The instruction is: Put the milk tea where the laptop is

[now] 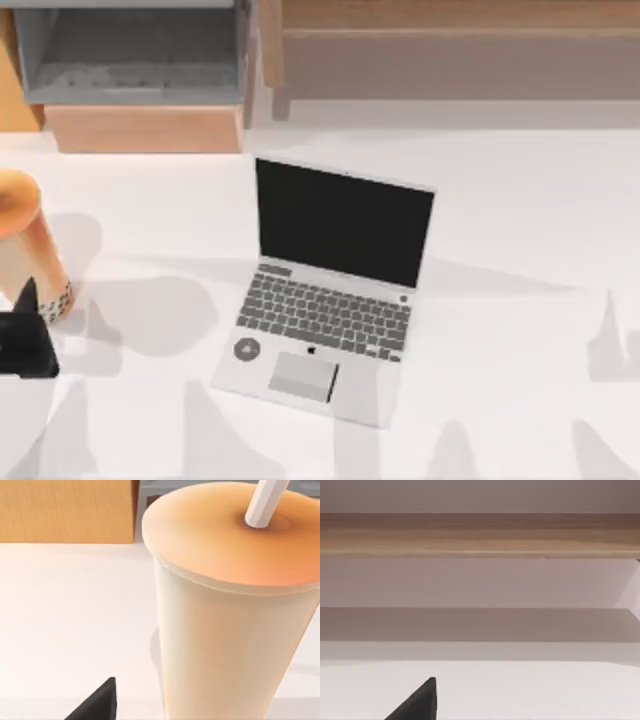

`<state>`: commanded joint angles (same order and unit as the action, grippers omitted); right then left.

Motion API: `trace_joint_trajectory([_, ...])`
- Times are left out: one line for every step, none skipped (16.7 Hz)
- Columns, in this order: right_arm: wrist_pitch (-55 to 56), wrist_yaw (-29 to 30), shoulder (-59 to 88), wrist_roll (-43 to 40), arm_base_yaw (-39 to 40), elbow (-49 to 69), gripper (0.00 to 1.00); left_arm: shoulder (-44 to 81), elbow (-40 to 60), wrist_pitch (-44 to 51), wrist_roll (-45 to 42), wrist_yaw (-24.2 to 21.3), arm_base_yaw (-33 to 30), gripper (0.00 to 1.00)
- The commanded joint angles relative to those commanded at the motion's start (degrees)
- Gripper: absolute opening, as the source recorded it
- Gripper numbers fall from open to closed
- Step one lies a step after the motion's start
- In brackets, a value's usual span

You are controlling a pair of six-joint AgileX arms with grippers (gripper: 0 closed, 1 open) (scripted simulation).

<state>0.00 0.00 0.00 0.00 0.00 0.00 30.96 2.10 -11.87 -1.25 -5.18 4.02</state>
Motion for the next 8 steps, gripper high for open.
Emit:
trace_joint_trajectory([0.0,0.0,0.0,0.0,0.0,0.0,1.0,0.3,0.0,-0.1,0.0,-0.2,-0.1,1.0])
trace_joint_trajectory([0.0,0.0,0.0,0.0,0.0,0.0,1.0,0.3,0.0,-0.1,0.0,-0.2,-0.1,1.0])
trace_joint_trajectory([0.0,0.0,0.0,0.0,0.0,0.0,1.0,0.3,0.0,-0.1,0.0,-0.2,-0.1,1.0])
trace_joint_trajectory([0.0,0.0,0.0,0.0,0.0,0.0,1.0,0.2,-0.3,0.0,0.0,-0.1,-0.2,1.0])
trace_joint_trajectory([0.0,0.0,0.0,0.0,0.0,0.0,1.0,0.3,-0.3,-0.2,0.0,-0.1,-0.2,1.0])
trace_joint_trajectory([0.0,0.0,0.0,0.0,0.0,0.0,1.0,1.0,-0.2,-0.8,0.0,-0.1,-0.2,1.0])
trace_joint_trajectory([0.0,0.0,0.0,0.0,0.0,0.0,1.0,2.3,0.0,-2.1,0.0,0.0,-0.3,1.0])
trace_joint_trajectory([0.0,0.0,0.0,0.0,0.0,0.0,1.0,4.2,0.2,-3.8,0.0,0.0,-0.4,1.0])
